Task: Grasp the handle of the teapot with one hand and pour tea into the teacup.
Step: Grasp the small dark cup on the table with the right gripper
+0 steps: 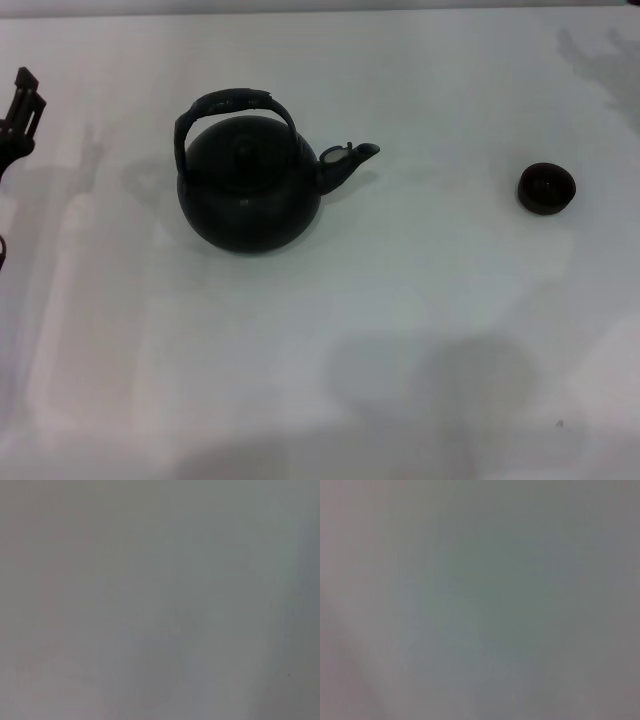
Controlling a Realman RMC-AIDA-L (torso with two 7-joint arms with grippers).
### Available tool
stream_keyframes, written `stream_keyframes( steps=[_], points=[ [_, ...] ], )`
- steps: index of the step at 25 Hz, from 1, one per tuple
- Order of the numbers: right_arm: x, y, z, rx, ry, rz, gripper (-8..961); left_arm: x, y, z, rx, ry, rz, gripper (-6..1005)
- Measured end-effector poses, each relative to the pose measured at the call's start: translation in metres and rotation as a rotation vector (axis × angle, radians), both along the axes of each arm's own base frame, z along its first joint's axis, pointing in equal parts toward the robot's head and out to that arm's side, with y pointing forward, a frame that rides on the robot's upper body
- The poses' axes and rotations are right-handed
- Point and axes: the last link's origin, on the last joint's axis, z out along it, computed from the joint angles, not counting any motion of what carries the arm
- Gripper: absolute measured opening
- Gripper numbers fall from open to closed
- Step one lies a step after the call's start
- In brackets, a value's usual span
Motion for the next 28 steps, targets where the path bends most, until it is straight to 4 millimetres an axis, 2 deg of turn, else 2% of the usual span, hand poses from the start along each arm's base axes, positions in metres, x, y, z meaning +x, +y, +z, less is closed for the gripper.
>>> stream_keyframes(
  steps=[9,16,20,21,24,28],
  points=[
    [-0.048,0.019,0.042,-0.311,-0.022,0.176,833,0.0,0.0,0.001,-0.002,0.006,-0.007,756],
    [-0.078,0.017,0.06,-0.486,-0.269,0.248,830,0.001,-0.001,0.0,-0.009,0.015,-0.021,756],
    [-0.095,0.003,0.049,-0.647,-0.473,0.306,829,-0.001,-0.004,0.001,-0.009,0.015,-0.015,756],
    [-0.104,-0.006,0.04,-0.721,-0.559,0.34,829,-0.001,-0.005,0.0,-0.011,0.012,-0.012,756],
    [-0.111,-0.011,0.032,-0.76,-0.617,0.35,828,-0.001,-0.006,-0.001,-0.015,0.011,-0.015,756],
    [-0.122,-0.02,0.008,-0.864,-0.722,0.338,827,0.0,-0.006,-0.003,-0.029,0.014,-0.027,756]
  ],
)
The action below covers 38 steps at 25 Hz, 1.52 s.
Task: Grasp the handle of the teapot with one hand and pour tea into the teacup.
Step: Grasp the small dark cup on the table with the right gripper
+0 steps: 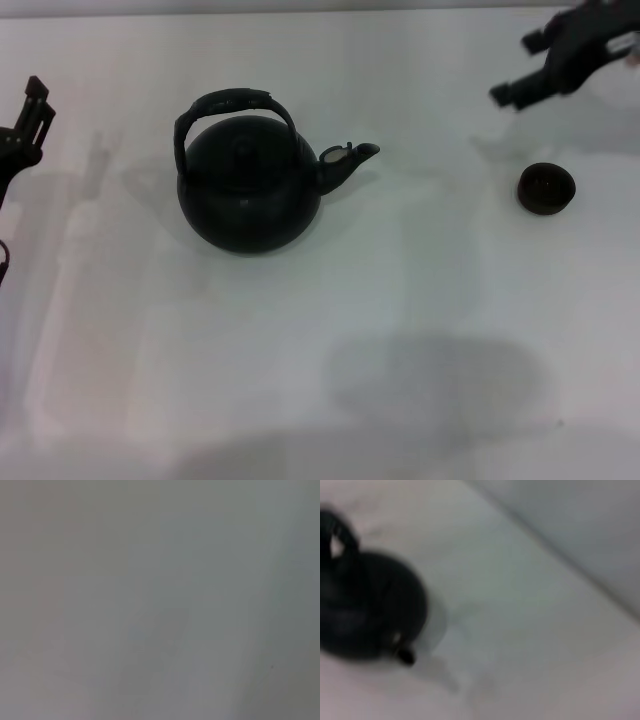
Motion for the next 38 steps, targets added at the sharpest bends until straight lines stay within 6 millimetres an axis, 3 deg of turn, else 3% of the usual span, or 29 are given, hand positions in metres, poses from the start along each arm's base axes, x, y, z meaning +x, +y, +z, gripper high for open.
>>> stream_keyframes(
  steps=[7,16,25,38],
  points=[
    [-0.014,-0.006,-0.048,-0.123,-0.214,0.017,825,0.0,-0.002,-0.001,-0.006,0.003,-0.002,755],
    [-0.001,-0.004,-0.075,-0.161,-0.333,-0.01,822,-0.001,-0.003,-0.002,-0.007,0.0,0.001,755],
    [0.026,-0.007,-0.076,-0.166,-0.377,-0.077,819,-0.001,-0.002,-0.001,-0.001,-0.006,0.006,755],
    [0.043,-0.007,-0.069,-0.146,-0.422,-0.11,815,0.003,0.002,-0.001,0.0,-0.03,-0.004,755]
  ],
)
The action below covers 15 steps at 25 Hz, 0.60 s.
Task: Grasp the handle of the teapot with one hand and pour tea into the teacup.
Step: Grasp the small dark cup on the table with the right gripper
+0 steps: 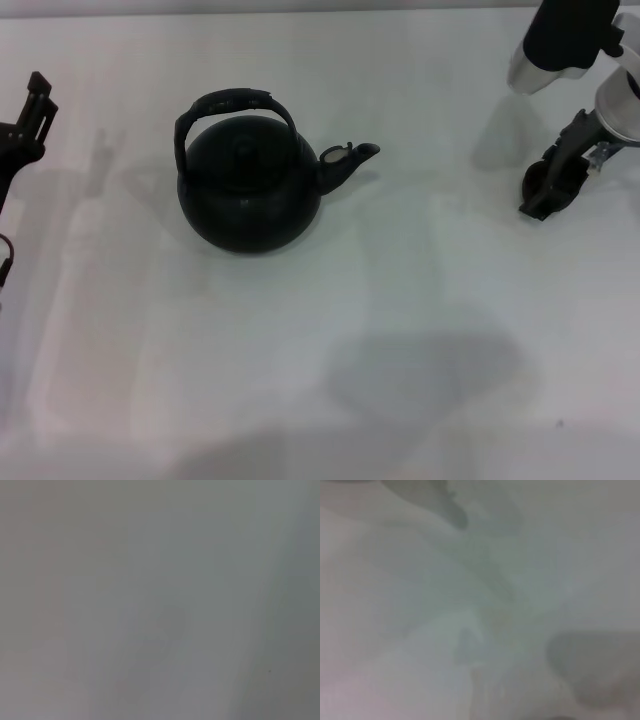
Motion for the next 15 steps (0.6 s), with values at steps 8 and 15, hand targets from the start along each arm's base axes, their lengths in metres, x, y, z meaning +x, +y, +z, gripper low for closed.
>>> stream_keyframes(
  steps=[8,15],
  points=[
    [0.004,-0.003,0.004,-0.014,-0.036,-0.018,812,0.002,0.003,0.0,0.003,-0.004,-0.005,755],
    [-0.012,0.002,0.003,-0.026,-0.042,0.027,762,0.003,0.004,0.001,0.004,-0.003,-0.008,755]
  ],
)
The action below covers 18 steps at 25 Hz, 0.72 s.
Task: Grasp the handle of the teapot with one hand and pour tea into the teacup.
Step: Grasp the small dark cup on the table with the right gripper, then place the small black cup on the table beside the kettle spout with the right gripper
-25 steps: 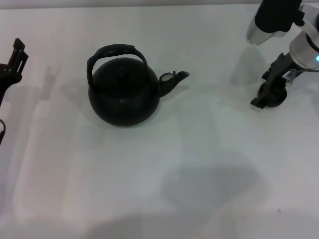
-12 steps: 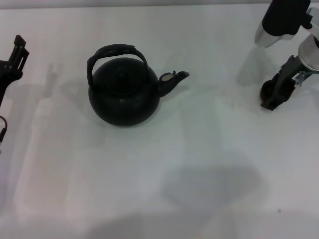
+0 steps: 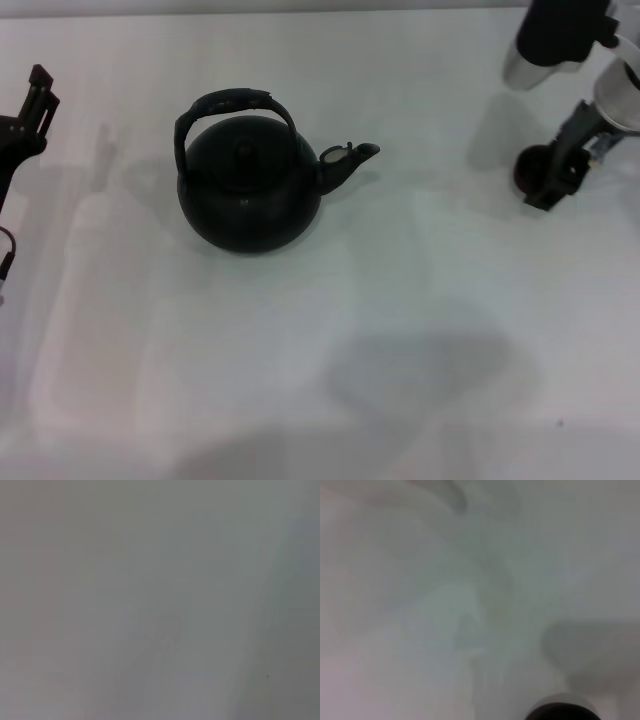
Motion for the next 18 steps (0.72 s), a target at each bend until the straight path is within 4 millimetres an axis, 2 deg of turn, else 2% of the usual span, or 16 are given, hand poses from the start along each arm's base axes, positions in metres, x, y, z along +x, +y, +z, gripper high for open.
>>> stream_keyframes(
  steps=[2,9,12,18],
  points=[
    [-0.013,0.001,-0.006,-0.027,0.008,0.038,729,0.0,0.001,0.0,0.0,0.0,-0.002,755],
    [-0.061,-0.009,-0.045,-0.204,0.004,0.189,732,0.001,0.001,0.001,-0.001,0.003,-0.005,756],
    [-0.072,-0.017,-0.058,-0.263,-0.009,0.227,733,0.001,0.001,0.001,-0.001,0.003,-0.005,756],
    [-0.084,-0.024,-0.067,-0.288,0.038,0.243,736,0.0,0.002,0.002,0.002,0.007,-0.002,756]
  ],
)
